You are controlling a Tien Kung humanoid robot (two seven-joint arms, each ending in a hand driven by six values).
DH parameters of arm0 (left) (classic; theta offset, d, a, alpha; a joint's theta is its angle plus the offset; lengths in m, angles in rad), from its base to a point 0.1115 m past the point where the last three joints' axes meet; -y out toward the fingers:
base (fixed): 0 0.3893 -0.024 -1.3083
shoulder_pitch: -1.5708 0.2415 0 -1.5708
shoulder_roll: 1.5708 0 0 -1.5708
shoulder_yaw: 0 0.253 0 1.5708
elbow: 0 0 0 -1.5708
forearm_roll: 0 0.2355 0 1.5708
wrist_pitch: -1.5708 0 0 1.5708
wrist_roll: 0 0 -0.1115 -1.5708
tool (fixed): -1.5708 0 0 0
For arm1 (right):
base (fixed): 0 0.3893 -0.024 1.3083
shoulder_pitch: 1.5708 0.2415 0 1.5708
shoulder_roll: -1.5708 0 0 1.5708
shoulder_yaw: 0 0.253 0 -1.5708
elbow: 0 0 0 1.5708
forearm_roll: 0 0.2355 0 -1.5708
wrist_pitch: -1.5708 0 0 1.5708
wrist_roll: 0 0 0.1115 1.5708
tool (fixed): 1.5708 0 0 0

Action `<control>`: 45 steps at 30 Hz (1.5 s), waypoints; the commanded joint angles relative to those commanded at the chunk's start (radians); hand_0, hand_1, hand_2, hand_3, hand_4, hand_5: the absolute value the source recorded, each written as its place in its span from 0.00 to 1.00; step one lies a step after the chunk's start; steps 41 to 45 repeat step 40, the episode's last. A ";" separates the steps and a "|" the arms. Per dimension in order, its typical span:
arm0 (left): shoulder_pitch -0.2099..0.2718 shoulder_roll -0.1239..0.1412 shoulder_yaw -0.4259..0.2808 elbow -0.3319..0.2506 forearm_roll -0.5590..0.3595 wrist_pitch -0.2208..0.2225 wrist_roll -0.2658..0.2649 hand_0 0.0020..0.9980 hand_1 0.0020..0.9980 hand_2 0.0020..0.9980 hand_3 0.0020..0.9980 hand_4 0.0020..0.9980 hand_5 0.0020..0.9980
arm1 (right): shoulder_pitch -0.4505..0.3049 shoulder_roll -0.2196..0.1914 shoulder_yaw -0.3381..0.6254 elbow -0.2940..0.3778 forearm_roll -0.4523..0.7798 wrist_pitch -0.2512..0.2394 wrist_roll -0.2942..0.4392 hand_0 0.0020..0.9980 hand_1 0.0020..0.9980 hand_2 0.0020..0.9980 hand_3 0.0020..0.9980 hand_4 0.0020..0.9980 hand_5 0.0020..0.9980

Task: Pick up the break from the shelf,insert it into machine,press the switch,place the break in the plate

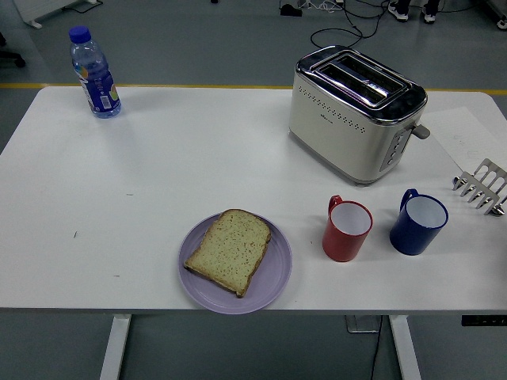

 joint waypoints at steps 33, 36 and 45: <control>-0.004 0.000 -0.001 0.000 0.003 -0.002 -0.001 0.42 0.51 0.61 0.73 0.54 1.00 | 0.003 0.001 0.004 -0.006 0.027 -0.015 0.013 0.68 0.61 0.65 0.60 0.44 0.22; -0.004 0.000 -0.001 0.000 0.003 -0.001 0.000 0.42 0.51 0.61 0.73 0.54 1.00 | 0.002 0.001 0.003 -0.009 0.031 -0.019 0.015 0.68 0.61 0.65 0.60 0.44 0.22; -0.001 0.000 -0.002 0.000 0.005 -0.001 0.000 0.42 0.51 0.61 0.73 0.54 1.00 | 0.001 0.001 -0.001 -0.010 0.035 -0.023 0.017 0.68 0.61 0.65 0.60 0.43 0.22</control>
